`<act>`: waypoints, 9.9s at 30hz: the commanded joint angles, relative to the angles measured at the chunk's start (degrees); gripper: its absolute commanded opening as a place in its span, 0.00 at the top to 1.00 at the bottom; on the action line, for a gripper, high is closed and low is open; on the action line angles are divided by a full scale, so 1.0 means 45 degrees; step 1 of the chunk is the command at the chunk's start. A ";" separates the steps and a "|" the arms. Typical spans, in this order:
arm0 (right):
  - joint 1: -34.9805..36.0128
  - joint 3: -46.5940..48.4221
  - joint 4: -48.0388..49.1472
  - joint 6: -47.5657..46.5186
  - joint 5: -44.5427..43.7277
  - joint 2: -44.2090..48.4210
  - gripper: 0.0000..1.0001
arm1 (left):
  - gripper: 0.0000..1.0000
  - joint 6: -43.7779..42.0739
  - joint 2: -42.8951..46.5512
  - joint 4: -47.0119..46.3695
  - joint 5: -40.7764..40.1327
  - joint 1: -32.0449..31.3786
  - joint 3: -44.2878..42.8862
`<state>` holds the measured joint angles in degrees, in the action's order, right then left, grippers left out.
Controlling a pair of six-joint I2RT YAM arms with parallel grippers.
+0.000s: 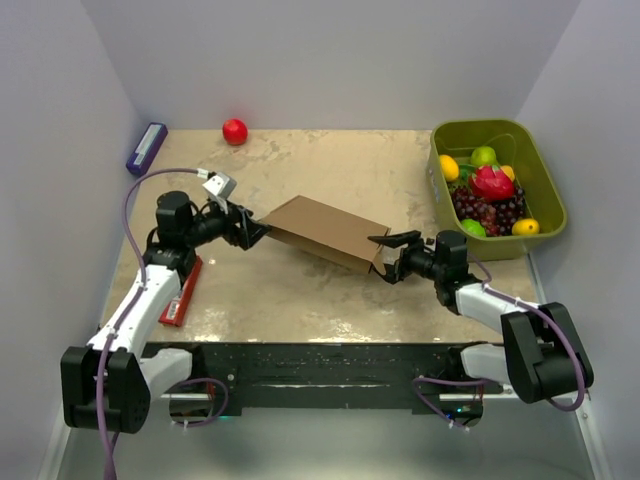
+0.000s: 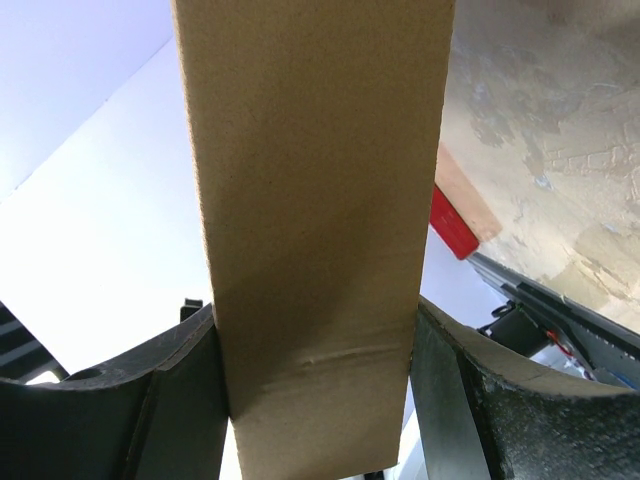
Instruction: Fold the paper box
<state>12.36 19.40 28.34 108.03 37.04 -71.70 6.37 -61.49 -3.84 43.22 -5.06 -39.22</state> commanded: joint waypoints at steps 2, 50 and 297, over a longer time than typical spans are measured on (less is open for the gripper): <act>-0.0051 0.0533 0.0831 0.0388 0.0519 -0.0043 1.00 | 0.29 0.0108 -0.0514 -0.0749 0.0317 -0.0281 -0.0405; -0.0383 0.1392 -0.3952 -0.3926 -0.0457 0.0817 0.01 | 1.00 -0.0244 -0.2995 0.2708 -0.2027 -0.1258 -0.2808; 1.2624 0.1177 -0.0203 -3.4885 -1.5124 0.2457 0.20 | 1.00 1.5272 -0.3463 -0.5168 0.3442 0.2375 0.3134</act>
<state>67.33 23.86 25.30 -46.72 -32.05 -60.07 87.39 -77.97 -37.93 55.96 6.42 -19.40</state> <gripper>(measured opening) 0.868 0.665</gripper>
